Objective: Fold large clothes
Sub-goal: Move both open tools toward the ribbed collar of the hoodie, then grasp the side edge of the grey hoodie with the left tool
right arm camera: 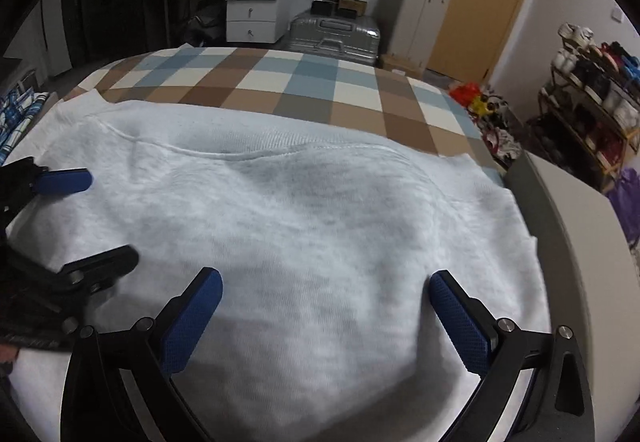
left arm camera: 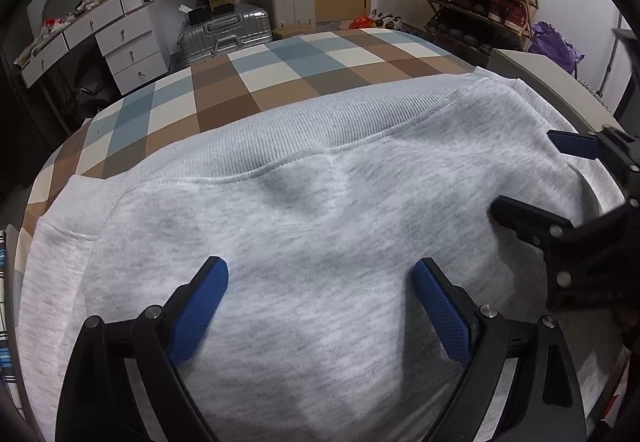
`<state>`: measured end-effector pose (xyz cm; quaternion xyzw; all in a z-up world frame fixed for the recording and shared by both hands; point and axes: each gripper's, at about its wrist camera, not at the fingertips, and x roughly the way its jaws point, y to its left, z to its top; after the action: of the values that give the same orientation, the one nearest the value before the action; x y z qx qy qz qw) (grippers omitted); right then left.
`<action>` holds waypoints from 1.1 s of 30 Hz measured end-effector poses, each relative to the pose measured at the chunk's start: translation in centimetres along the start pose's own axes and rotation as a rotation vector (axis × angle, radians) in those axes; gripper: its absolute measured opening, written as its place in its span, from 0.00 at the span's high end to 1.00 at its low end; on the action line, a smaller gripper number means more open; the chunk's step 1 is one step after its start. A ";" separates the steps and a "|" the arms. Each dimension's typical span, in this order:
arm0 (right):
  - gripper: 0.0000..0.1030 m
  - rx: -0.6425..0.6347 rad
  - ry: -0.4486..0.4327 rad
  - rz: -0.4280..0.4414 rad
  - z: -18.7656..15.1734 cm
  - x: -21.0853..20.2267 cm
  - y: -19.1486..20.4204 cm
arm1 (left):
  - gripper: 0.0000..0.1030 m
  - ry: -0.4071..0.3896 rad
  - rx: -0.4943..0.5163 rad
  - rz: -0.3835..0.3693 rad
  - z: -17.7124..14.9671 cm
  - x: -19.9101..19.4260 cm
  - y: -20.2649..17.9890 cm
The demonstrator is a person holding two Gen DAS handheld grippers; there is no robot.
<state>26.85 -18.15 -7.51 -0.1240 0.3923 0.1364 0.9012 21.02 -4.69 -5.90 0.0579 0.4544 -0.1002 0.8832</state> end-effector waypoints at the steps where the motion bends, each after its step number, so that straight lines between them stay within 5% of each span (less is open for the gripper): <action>1: 0.00 0.023 0.003 0.012 -0.3 -0.1 -1.0 | 0.11 -0.001 -0.002 -0.003 0.0 0.0 0.0; 4: 0.00 0.118 0.009 -0.056 -1.9 -0.5 -6.0 | 0.11 -0.003 -0.007 -0.014 0.1 0.0 0.2; 7: 0.00 0.221 0.039 -0.016 -3.1 -0.6 -9.3 | 0.11 -0.004 -0.010 -0.021 0.1 0.0 0.2; 12: 0.00 0.160 0.002 -0.102 -1.2 -2.2 -6.8 | 0.11 -0.004 -0.010 -0.021 0.1 0.0 0.2; 18: 0.02 0.148 -0.003 -0.045 4.3 1.4 -4.3 | 0.11 -0.003 -0.010 -0.022 0.1 0.0 0.2; 19: 0.11 0.221 0.032 -0.020 4.6 2.8 -5.4 | 0.11 -0.003 -0.010 -0.023 0.1 0.0 0.2; 21: 0.13 0.323 0.068 0.034 4.1 4.5 -7.7 | 0.11 -0.003 -0.012 -0.025 0.1 0.0 0.2; 26: 0.14 0.240 0.063 -0.031 2.9 3.7 -7.7 | 0.11 -0.004 -0.015 -0.033 0.2 0.0 0.3; 29: 0.14 0.222 0.025 -0.094 1.7 -0.2 -6.6 | 0.11 -0.004 -0.017 -0.036 0.2 0.0 0.3; 33: 0.11 0.108 -0.038 -0.026 -2.2 -4.7 -3.5 | 0.11 -0.004 -0.017 -0.037 0.2 0.0 0.3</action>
<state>23.52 -22.85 -5.08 -0.0776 0.3803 0.1056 0.9155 21.27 -4.43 -5.82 0.0416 0.4543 -0.1128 0.8827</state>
